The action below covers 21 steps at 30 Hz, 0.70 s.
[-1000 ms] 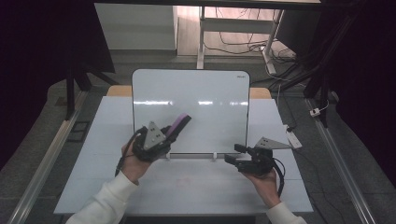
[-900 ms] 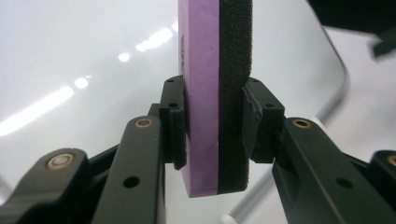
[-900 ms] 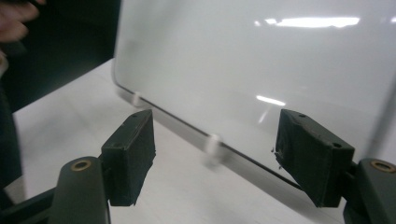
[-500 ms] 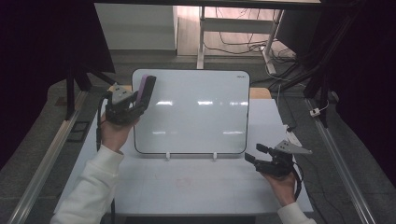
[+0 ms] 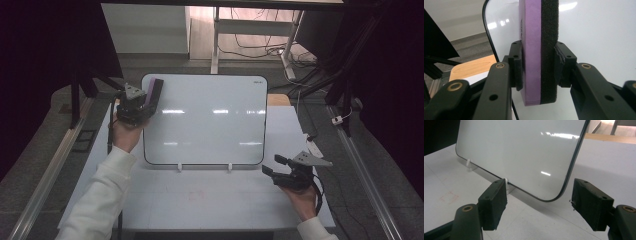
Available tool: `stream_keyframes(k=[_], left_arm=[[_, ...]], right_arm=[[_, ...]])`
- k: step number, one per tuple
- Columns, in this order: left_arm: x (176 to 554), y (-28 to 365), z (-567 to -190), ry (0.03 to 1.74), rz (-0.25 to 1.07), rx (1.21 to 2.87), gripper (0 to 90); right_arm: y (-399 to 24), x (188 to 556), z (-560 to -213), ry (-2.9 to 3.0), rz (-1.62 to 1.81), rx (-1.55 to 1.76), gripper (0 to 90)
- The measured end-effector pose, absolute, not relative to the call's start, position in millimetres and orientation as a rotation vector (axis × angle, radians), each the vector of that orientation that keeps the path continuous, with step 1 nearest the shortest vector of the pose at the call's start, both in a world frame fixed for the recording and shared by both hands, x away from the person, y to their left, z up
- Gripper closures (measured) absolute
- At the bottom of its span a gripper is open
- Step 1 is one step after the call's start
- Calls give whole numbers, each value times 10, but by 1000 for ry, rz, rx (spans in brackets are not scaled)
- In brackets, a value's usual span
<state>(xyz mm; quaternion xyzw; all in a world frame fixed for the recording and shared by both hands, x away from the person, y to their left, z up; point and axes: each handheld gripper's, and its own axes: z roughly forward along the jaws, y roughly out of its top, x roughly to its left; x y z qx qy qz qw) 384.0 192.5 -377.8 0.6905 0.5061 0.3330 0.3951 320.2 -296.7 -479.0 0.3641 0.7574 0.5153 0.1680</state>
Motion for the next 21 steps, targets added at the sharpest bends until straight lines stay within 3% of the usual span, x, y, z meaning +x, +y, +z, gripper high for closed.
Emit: stream_keyframes(k=[3, 11, 21], left_arm=[[3833, 1925, -3788, 1270, 846, 1747, 607], [3598, 1947, -3788, 1136, 824, 1753, 344], [3059, 2083, -4235, 1036, 510, 1886, 306]], right_arm=[[-2972, 3205, -4794, 2153, 1465, 1039, 274], [-2971, 3205, -4800, 2161, 1463, 1039, 272], [-2956, 3218, -4847, 2251, 1417, 953, 266]])
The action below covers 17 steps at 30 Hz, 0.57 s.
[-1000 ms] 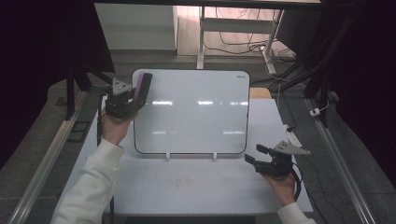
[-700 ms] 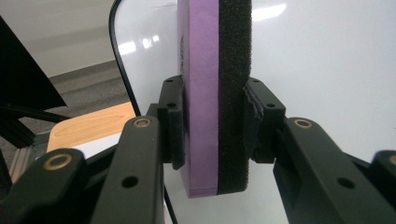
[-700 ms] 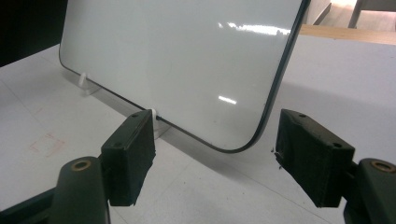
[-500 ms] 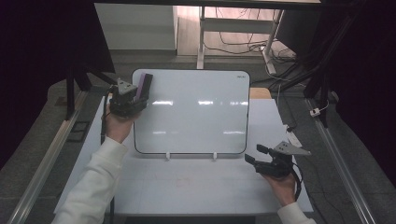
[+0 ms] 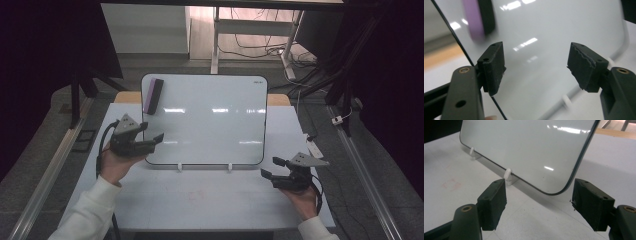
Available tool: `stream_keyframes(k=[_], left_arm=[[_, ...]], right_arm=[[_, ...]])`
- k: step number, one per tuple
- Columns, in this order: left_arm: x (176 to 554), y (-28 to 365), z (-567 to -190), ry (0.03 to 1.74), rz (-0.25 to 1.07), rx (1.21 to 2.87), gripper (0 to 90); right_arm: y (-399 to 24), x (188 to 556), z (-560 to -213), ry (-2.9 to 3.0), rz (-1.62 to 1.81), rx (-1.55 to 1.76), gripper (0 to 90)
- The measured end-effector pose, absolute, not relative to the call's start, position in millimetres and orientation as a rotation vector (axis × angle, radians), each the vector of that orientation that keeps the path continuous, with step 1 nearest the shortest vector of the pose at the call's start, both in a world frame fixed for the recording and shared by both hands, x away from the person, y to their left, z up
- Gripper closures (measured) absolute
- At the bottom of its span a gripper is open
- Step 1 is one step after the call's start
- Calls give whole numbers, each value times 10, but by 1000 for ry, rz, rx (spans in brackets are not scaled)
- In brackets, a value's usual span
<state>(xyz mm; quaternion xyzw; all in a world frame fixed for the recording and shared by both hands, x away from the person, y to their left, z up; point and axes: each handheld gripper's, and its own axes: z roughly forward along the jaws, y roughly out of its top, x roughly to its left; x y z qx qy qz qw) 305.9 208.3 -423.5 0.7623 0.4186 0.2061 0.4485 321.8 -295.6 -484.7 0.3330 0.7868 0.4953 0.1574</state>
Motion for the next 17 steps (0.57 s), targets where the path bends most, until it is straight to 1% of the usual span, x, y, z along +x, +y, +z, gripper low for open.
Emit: stream_keyframes(k=[8, 12, 17], left_arm=[[2798, 2171, -4591, 1032, 411, 1953, 305], [2725, 2209, -4678, 1036, 393, 1961, 305], [2685, 2234, -4700, 1037, 384, 1956, 305]], right_arm=[[-2934, 3238, -4879, 2274, 1402, 919, 267], [-2936, 3242, -4882, 2271, 1390, 914, 267], [-2937, 3246, -4850, 2259, 1397, 902, 270]])
